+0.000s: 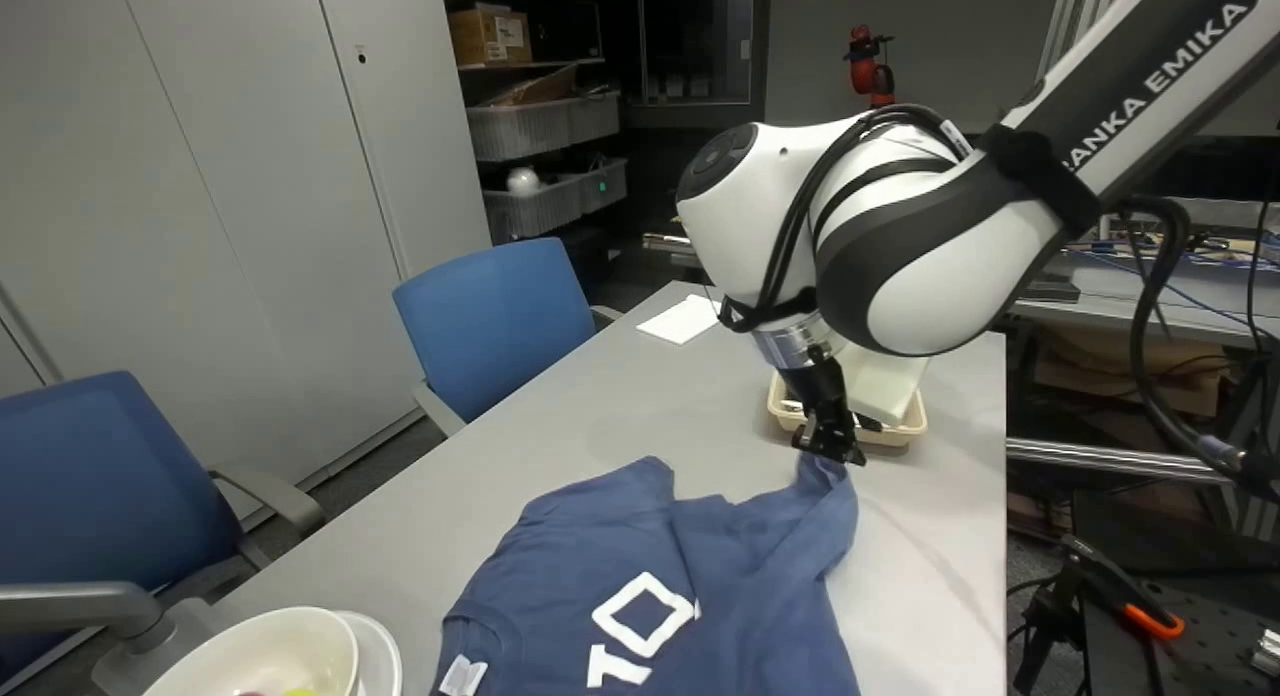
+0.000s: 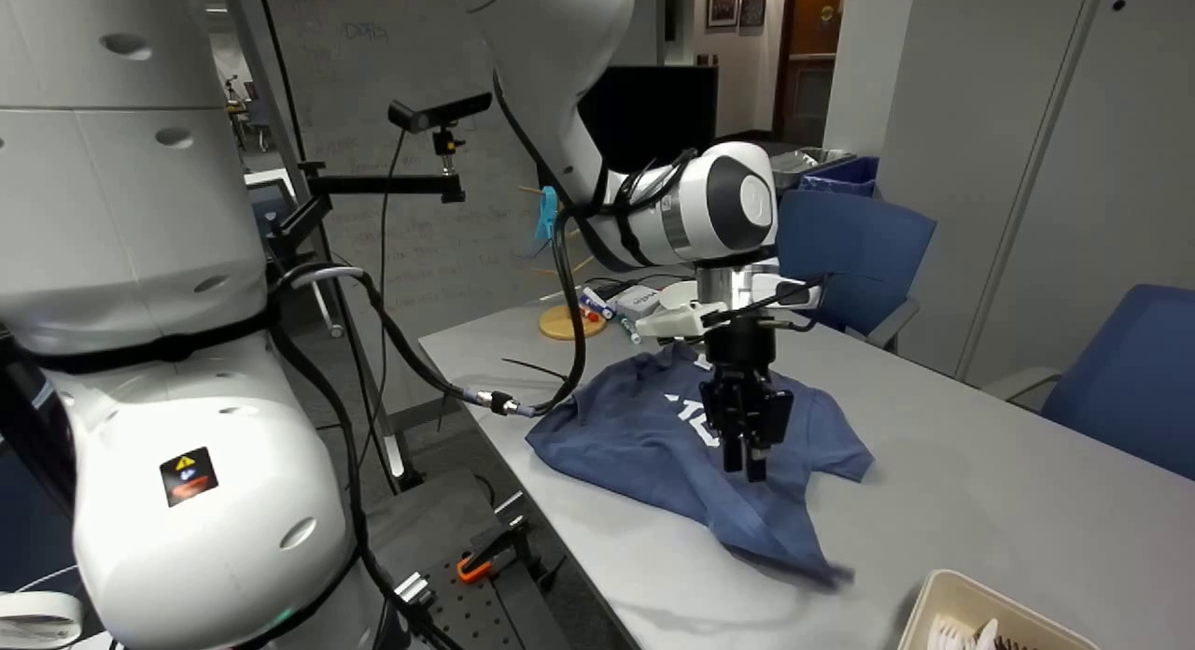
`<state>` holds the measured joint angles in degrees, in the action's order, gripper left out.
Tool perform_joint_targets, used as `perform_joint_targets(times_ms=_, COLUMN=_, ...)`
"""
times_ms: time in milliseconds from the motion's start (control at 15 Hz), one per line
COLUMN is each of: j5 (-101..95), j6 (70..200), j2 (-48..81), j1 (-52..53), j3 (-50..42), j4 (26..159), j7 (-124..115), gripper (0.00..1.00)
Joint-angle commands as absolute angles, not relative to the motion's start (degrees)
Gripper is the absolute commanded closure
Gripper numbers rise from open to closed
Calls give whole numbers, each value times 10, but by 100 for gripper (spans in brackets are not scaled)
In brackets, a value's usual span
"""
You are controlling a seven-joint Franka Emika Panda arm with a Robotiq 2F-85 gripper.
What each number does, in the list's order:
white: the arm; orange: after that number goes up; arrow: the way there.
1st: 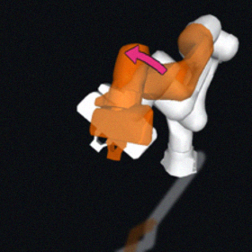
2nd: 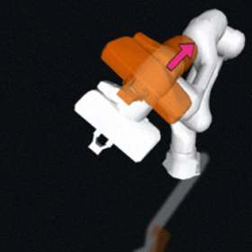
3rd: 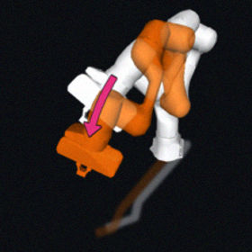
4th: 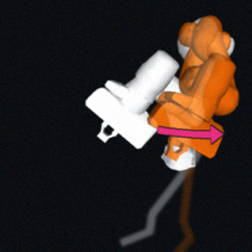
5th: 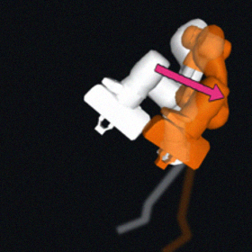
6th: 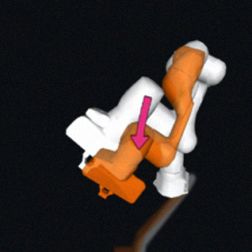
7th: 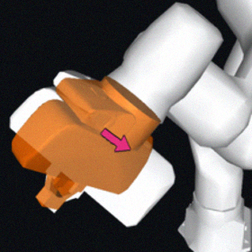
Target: Unfold the shirt
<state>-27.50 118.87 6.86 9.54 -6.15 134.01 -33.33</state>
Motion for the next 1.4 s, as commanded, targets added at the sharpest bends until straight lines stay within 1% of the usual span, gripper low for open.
perform_joint_targets(times_ms=0, j5=-346, j6=1193, j2=39, j1=77, j3=-45, j4=1371, j7=-406, gripper=25)
perform_joint_targets(times_ms=67, j5=-331, j6=1206, j2=35, j1=72, j3=-41, j4=1377, j7=-408, gripper=18)
perform_joint_targets(times_ms=133, j5=-294, j6=1218, j2=32, j1=67, j3=-37, j4=1380, j7=-399, gripper=9)
perform_joint_targets(times_ms=200, j5=-265, j6=1212, j2=33, j1=65, j3=-34, j4=1377, j7=-407, gripper=3)
perform_joint_targets(times_ms=267, j5=-248, j6=1209, j2=31, j1=63, j3=-31, j4=1378, j7=-405, gripper=0)
perform_joint_targets(times_ms=533, j5=-224, j6=1236, j2=24, j1=57, j3=-25, j4=1386, j7=-409, gripper=0)
perform_joint_targets(times_ms=600, j5=-171, j6=1197, j2=82, j1=75, j3=-3, j4=1300, j7=-416, gripper=0)
perform_joint_targets(times_ms=800, j5=-122, j6=1202, j2=122, j1=81, j3=16, j4=1240, j7=-442, gripper=0)
perform_joint_targets(times_ms=1000, j5=-116, j6=1204, j2=175, j1=92, j3=24, j4=1177, j7=-495, gripper=0)
perform_joint_targets(times_ms=1200, j5=-107, j6=1215, j2=211, j1=96, j3=23, j4=1148, j7=-509, gripper=0)
perform_joint_targets(times_ms=1267, j5=-125, j6=1218, j2=179, j1=97, j3=20, j4=1183, j7=-499, gripper=0)
perform_joint_targets(times_ms=1333, j5=-122, j6=1218, j2=192, j1=98, j3=18, j4=1173, j7=-501, gripper=0)
